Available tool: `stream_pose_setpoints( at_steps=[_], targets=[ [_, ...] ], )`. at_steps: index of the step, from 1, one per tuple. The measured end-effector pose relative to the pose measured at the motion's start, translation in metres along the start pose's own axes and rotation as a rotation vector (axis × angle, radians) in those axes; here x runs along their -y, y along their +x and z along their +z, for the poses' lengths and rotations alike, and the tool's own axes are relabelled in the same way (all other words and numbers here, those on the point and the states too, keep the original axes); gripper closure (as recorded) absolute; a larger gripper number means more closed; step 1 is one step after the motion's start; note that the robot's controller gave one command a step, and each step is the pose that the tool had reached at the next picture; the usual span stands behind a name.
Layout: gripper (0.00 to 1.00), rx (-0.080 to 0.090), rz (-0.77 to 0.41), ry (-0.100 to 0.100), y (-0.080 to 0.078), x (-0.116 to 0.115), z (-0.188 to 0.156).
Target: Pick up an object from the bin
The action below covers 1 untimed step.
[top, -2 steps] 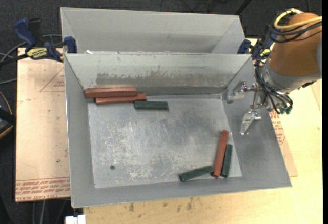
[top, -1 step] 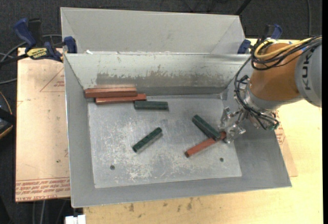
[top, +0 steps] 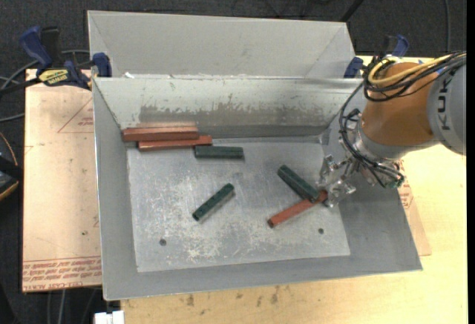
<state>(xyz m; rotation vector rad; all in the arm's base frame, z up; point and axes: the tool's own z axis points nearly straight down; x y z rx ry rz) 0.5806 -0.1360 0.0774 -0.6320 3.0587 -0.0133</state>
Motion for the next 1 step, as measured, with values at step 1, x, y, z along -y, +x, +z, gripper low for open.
stream_pose_setpoints(
  at_steps=[1],
  targets=[
    [1.00,-0.012,-0.021,-0.011,0.0087,0.0114,-0.1236]
  ],
)
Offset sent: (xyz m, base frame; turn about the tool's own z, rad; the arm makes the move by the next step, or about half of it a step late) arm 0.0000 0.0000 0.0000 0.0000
